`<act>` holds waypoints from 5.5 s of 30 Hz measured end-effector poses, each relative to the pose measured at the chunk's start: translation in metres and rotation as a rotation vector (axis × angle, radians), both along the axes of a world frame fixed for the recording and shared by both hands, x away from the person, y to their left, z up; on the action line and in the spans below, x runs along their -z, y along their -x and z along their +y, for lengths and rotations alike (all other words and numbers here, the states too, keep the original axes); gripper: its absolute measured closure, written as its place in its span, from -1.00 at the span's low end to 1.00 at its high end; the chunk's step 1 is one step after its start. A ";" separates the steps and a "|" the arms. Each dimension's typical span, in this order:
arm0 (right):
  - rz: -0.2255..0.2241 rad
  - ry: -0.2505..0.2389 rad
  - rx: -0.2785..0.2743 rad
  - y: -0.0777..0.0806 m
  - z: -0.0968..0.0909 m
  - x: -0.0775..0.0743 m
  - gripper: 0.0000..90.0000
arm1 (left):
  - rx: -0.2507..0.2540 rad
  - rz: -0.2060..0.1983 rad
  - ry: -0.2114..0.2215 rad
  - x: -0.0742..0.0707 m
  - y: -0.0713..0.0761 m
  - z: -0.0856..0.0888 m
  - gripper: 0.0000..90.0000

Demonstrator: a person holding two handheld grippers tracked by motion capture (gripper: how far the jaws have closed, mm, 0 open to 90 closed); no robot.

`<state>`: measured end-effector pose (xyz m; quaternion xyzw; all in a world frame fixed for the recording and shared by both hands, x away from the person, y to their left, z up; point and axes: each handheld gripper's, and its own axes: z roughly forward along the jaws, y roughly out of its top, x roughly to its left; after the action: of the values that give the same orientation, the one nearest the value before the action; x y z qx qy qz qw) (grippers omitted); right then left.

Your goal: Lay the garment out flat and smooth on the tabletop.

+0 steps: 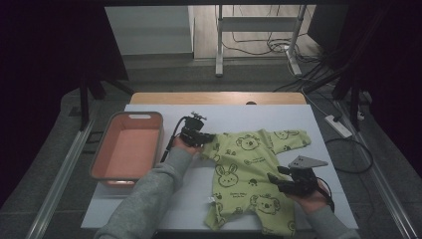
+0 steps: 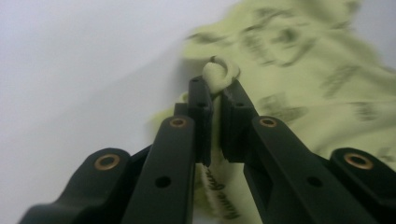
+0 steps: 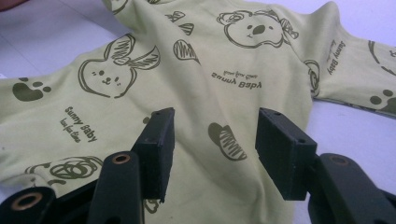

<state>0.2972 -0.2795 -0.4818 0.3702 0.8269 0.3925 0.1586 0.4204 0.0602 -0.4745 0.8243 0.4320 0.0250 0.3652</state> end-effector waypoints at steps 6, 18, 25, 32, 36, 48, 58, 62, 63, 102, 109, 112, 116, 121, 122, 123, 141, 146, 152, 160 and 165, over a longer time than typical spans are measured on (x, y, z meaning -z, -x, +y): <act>0.002 0.001 0.003 0.000 0.000 0.000 0.06 | 0.190 -0.013 0.011 0.001 0.027 -0.063 0.64; -0.001 -0.003 0.008 0.000 -0.002 0.000 0.06 | 0.013 -0.080 0.091 -0.016 0.016 -0.005 0.03; 0.002 -0.001 0.008 0.000 -0.002 0.000 0.06 | 0.058 -0.010 -0.005 0.003 0.008 -0.011 -0.15; -0.001 -0.001 0.005 0.000 -0.002 0.000 0.06 | 0.098 0.070 -0.038 0.020 -0.001 -0.016 -0.30; 0.001 0.000 0.010 0.000 -0.003 0.001 0.06 | 0.127 0.103 -0.030 0.027 -0.001 -0.018 -0.29; -0.002 0.001 0.016 0.000 -0.004 0.000 0.07 | 0.153 0.065 -0.067 0.027 0.008 -0.027 0.66; 0.000 0.005 0.018 0.000 -0.004 0.001 0.07 | 0.074 -0.033 -0.023 0.006 0.014 -0.010 0.70; 0.000 0.005 0.018 0.000 -0.004 0.002 0.06 | 0.034 -0.049 0.005 -0.001 0.015 0.003 0.69; 0.001 0.006 0.018 -0.001 -0.004 0.002 0.06 | 0.022 -0.051 0.013 -0.001 0.015 0.006 0.68; 0.025 0.037 0.007 -0.006 0.001 0.007 0.04 | -0.144 -0.104 -0.213 -0.010 0.032 0.050 0.91; 0.038 0.050 0.012 -0.010 0.001 0.009 0.02 | -0.187 -0.135 -0.275 -0.008 0.045 0.055 0.84; 0.041 0.046 0.023 -0.012 -0.001 0.009 0.01 | -0.205 -0.171 -0.265 -0.014 0.053 0.056 0.57; 0.040 0.046 0.023 -0.012 -0.001 0.009 0.00 | -0.173 -0.201 -0.217 -0.024 0.061 0.054 0.38; 0.041 0.047 0.023 -0.012 -0.001 0.009 0.00 | -0.107 -0.182 -0.162 -0.021 0.056 0.049 0.18; 0.042 0.048 0.022 -0.012 0.000 0.009 0.00 | -0.105 -0.176 -0.149 -0.019 0.053 0.048 0.14; 0.042 0.051 0.021 -0.012 0.000 0.010 0.00 | -0.100 -0.169 -0.132 -0.017 0.049 0.047 0.12; 0.035 0.051 0.015 -0.010 -0.001 0.011 0.01 | -0.068 0.017 -0.212 0.027 -0.002 0.025 0.98; 0.037 0.052 0.019 -0.011 -0.001 0.012 0.01 | -0.093 0.022 -0.257 0.030 -0.001 0.029 0.98; 0.037 0.056 0.026 -0.015 -0.002 0.012 0.01 | -0.087 0.039 -0.248 0.037 0.002 0.028 0.98; 0.047 0.046 0.054 -0.028 -0.007 0.013 0.00 | -0.092 0.039 -0.257 0.042 0.000 0.028 0.95; 0.052 0.052 0.062 -0.031 -0.009 0.014 -0.01 | -0.116 0.011 -0.283 0.043 0.001 0.028 0.92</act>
<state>0.3285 -0.2883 -0.4955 0.4013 0.8289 0.3559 0.1589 0.4197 0.0882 -0.5170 0.8414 0.4730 0.1020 0.2406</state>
